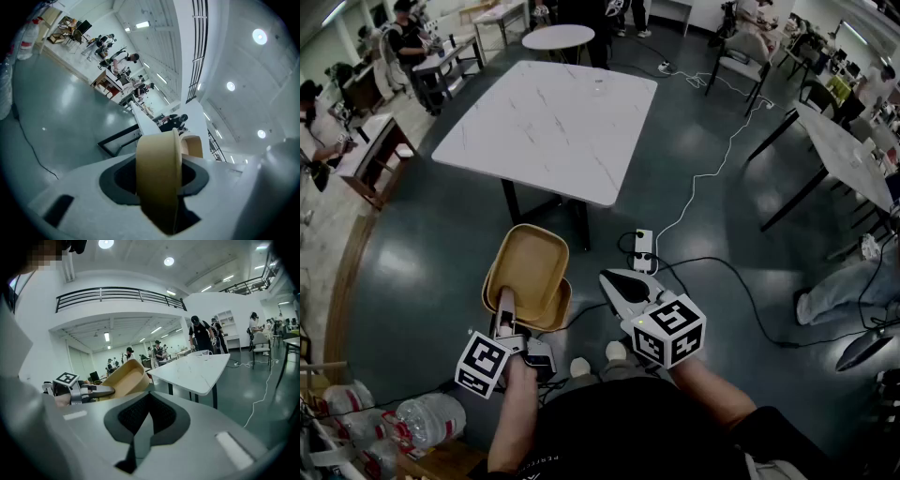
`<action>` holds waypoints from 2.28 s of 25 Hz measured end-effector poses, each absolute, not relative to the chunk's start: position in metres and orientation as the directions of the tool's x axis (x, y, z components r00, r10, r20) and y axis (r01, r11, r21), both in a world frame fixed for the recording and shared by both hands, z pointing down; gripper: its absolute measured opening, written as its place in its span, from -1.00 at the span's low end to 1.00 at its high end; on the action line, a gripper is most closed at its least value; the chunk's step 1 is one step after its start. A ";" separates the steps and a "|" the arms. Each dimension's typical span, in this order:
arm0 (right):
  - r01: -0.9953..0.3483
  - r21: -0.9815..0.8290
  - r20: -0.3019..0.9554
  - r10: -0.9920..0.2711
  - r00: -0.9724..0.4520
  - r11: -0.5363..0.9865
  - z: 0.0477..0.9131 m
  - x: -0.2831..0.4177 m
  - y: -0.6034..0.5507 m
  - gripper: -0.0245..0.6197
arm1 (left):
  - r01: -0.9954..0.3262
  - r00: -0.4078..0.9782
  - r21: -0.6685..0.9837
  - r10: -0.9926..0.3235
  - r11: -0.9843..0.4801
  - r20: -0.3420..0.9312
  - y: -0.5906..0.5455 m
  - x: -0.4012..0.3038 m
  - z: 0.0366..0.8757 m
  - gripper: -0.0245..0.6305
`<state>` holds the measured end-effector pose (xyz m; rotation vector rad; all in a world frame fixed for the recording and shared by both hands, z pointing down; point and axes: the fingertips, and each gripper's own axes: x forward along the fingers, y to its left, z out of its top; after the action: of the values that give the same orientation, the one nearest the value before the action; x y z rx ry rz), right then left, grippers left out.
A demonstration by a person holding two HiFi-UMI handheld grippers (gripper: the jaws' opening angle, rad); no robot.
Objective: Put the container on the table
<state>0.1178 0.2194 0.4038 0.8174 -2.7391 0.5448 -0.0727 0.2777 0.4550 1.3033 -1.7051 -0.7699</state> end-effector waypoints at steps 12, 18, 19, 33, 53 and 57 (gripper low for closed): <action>-0.565 -0.292 0.310 -0.483 -0.819 0.771 0.407 0.097 0.232 -0.93 | -0.439 -0.121 0.855 -0.961 0.276 0.248 0.295 -0.095 0.461 -0.43; -0.573 -0.279 0.328 -0.484 -0.811 0.771 0.411 0.077 0.241 -0.93 | -0.441 -0.122 0.855 -0.962 0.274 0.245 0.302 -0.111 0.463 -0.43; -0.570 -0.269 0.329 -0.482 -0.812 0.776 0.411 0.073 0.243 -0.93 | -0.441 -0.119 0.856 -0.963 0.270 0.242 0.301 -0.113 0.464 -0.43; -0.580 -0.293 0.319 -0.494 -0.809 0.760 0.416 0.049 0.191 -0.93 | -0.429 -0.140 0.861 -0.961 0.274 0.237 0.261 -0.147 0.465 -0.43; -0.511 -0.307 0.305 -0.425 -0.852 0.803 0.420 0.026 0.040 -0.93 | -0.457 -0.128 0.855 -0.969 0.245 0.209 0.087 -0.146 0.454 -0.43; -0.501 -0.283 0.311 -0.416 -0.855 0.818 0.424 0.029 0.024 -0.93 | -0.449 -0.137 0.860 -0.970 0.242 0.201 0.067 -0.144 0.456 -0.43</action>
<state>0.0295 0.0244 0.4240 0.7083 -2.7667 0.5269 -0.1443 0.0668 0.4563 1.3216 -1.7202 -0.8266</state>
